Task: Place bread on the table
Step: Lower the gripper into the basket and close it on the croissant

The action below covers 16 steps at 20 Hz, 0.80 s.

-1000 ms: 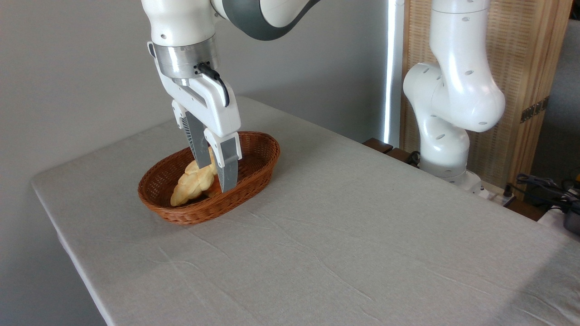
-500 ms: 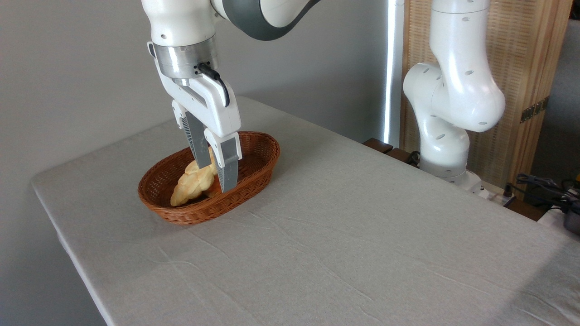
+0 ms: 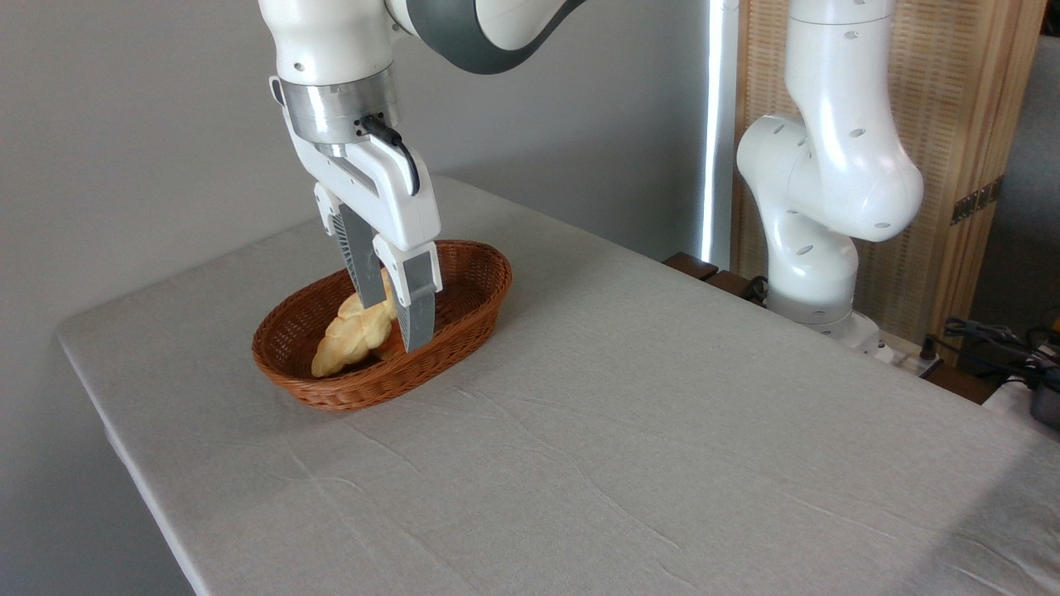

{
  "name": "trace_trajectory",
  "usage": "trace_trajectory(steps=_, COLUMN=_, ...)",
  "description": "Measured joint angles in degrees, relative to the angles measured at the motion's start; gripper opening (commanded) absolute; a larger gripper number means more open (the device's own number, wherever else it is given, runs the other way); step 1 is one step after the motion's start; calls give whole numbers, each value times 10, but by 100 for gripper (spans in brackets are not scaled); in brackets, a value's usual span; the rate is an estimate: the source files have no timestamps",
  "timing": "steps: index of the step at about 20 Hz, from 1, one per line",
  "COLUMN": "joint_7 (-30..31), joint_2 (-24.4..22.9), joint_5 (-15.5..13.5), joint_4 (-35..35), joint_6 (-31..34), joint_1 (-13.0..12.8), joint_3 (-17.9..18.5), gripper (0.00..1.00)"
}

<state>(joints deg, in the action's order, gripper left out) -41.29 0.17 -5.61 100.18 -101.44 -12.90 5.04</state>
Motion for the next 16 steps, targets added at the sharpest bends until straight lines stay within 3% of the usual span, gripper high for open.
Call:
trace_trajectory(steps=9, joint_7=0, joint_2=15, joint_5=0, joint_4=0, joint_6=0, joint_1=-8, joint_3=-3, gripper=100)
trace_trajectory(steps=16, joint_7=0, joint_2=34, joint_5=0, joint_4=0, joint_6=-7, joint_1=-14, joint_3=-27, gripper=100)
